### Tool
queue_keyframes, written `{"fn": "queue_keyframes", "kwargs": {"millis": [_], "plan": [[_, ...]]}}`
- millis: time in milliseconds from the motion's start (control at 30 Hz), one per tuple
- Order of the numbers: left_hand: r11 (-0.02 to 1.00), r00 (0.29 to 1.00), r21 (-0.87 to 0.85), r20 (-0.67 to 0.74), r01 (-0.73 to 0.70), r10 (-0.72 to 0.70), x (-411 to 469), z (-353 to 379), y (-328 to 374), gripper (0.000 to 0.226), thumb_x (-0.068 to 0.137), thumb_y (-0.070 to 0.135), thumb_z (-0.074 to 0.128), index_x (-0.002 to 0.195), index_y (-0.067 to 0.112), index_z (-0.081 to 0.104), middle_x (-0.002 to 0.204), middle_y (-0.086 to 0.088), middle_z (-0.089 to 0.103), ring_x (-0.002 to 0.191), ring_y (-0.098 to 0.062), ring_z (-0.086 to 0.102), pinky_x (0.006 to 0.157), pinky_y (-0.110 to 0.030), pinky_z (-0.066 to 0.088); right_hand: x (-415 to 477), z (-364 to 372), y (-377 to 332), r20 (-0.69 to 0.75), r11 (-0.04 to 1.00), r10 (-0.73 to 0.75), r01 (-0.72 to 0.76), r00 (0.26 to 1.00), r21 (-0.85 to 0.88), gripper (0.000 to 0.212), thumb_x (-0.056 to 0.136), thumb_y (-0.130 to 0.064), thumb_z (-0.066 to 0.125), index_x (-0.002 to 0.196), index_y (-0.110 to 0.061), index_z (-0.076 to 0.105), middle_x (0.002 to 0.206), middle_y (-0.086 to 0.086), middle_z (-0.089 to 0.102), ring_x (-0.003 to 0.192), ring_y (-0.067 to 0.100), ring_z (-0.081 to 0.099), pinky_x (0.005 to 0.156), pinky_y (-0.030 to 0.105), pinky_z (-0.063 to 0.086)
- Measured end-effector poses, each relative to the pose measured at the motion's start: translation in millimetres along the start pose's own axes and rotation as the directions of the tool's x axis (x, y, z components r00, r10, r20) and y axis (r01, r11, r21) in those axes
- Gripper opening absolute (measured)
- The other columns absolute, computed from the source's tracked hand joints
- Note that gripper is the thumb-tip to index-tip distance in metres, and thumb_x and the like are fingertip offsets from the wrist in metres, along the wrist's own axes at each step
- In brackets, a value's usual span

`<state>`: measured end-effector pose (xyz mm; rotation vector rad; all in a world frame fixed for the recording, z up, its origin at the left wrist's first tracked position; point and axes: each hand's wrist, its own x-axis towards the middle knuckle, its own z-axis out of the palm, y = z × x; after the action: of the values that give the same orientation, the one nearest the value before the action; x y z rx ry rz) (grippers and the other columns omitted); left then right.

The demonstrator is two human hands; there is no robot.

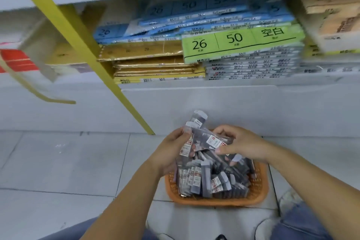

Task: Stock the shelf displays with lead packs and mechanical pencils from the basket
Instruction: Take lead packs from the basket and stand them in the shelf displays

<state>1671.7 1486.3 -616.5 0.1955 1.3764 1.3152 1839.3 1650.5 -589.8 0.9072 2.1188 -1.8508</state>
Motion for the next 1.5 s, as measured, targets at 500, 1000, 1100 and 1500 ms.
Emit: {"fn": "queue_keyframes", "kwargs": {"millis": [500, 1000, 1100, 1500], "plan": [[0.795, 0.941, 0.509, 0.108, -0.331, 0.322, -119.4, 37.9, 138.8, 0.046, 0.080, 0.042, 0.082, 0.118, 0.029, 0.062, 0.080, -0.004, 0.076, 0.058, -0.013, 0.052, 0.047, -0.024, 0.036, -89.2, -29.1, -165.4, -0.028, 0.918, -0.342, 0.328, 0.939, -0.223, 0.037, 0.067, -0.011, 0.087, 0.094, -0.011, 0.061, 0.090, 0.003, 0.069, 0.065, 0.018, 0.067, 0.053, 0.027, 0.050], [0.899, 0.930, 0.245, 0.168, -0.362, 0.328, -127.2, 42.4, 171.5, 0.051, 0.085, 0.042, 0.074, 0.129, 0.028, 0.053, 0.114, -0.004, 0.075, 0.104, -0.023, 0.073, 0.057, -0.019, 0.049, -73.4, -25.3, -214.9, -0.216, 0.850, -0.522, 0.525, 0.825, -0.046, 0.029, 0.089, -0.010, 0.067, 0.113, -0.021, 0.054, 0.094, 0.006, 0.075, 0.076, 0.028, 0.070, 0.073, 0.035, 0.057], [0.888, 0.911, 0.209, 0.133, -0.410, 0.390, -125.4, 37.5, 172.6, 0.055, 0.082, 0.045, 0.079, 0.128, 0.028, 0.055, 0.114, -0.004, 0.075, 0.103, -0.028, 0.074, 0.058, -0.020, 0.051, -71.5, -22.0, -221.3, -0.268, 0.847, -0.521, 0.530, 0.810, -0.045, 0.019, 0.094, -0.012, 0.061, 0.111, -0.022, 0.060, 0.093, 0.001, 0.076, 0.077, 0.025, 0.072, 0.069, 0.030, 0.059], [0.717, 0.721, 0.215, -0.071, -0.663, 0.689, -163.8, 18.0, 219.4, 0.044, 0.083, 0.042, 0.075, 0.122, 0.033, 0.058, 0.104, 0.004, 0.078, 0.092, -0.014, 0.076, 0.061, -0.021, 0.056, -112.8, -20.7, -298.6, -0.487, 0.633, -0.721, 0.754, 0.493, -0.174, 0.015, 0.092, -0.012, 0.062, 0.097, -0.027, 0.061, 0.088, -0.006, 0.075, 0.079, 0.011, 0.072, 0.060, 0.021, 0.057]]}}
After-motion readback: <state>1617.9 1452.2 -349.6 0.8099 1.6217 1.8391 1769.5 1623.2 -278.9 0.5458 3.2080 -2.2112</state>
